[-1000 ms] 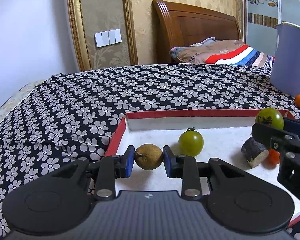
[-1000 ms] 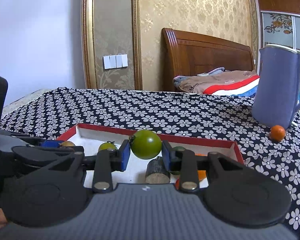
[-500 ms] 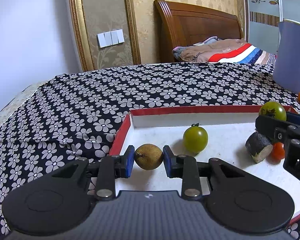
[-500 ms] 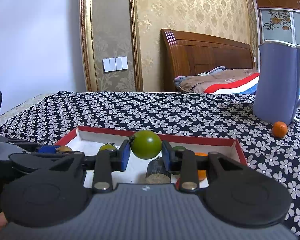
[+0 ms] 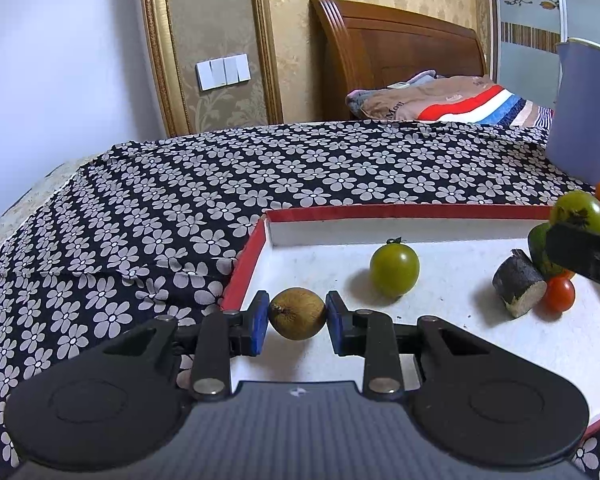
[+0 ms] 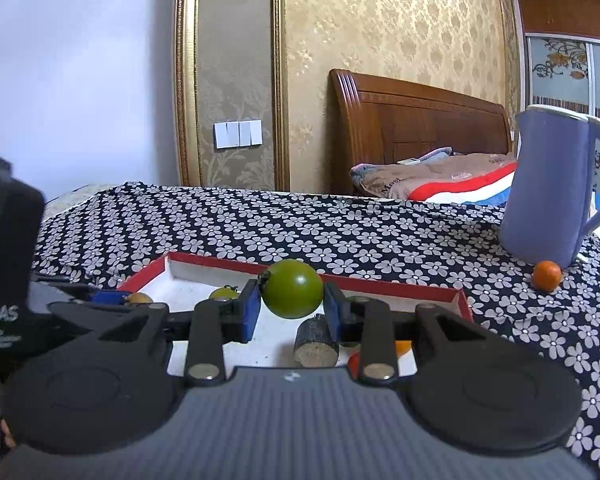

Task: Organize fruits

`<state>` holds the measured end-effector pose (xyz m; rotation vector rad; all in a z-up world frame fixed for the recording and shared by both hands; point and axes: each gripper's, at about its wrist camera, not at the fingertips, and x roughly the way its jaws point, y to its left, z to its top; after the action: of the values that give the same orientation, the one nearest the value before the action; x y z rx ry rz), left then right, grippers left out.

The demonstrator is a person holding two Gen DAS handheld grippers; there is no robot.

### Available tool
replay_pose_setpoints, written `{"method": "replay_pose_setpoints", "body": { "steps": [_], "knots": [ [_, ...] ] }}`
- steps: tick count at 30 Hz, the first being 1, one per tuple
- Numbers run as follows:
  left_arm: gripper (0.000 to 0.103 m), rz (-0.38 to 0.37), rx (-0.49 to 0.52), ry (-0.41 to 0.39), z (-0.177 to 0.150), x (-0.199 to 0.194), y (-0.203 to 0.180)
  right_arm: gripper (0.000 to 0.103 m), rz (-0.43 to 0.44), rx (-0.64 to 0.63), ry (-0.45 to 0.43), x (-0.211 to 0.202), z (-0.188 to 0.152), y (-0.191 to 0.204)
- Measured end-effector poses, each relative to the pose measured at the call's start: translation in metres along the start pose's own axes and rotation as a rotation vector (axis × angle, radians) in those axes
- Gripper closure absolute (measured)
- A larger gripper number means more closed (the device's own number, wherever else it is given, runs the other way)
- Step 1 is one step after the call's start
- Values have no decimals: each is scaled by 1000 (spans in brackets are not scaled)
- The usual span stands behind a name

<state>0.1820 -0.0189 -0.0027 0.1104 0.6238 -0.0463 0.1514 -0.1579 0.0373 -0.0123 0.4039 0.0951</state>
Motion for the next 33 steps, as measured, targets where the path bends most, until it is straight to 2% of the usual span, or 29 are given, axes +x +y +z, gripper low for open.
{"method": "replay_pose_setpoints", "body": {
  "steps": [21, 33],
  "knots": [
    [73, 1, 8, 11, -1, 3, -3, 71, 14, -20, 63, 1, -14, 8],
    [73, 1, 7, 14, 0, 4, -2, 71, 10, -42, 73, 11, 0, 10]
  ]
}}
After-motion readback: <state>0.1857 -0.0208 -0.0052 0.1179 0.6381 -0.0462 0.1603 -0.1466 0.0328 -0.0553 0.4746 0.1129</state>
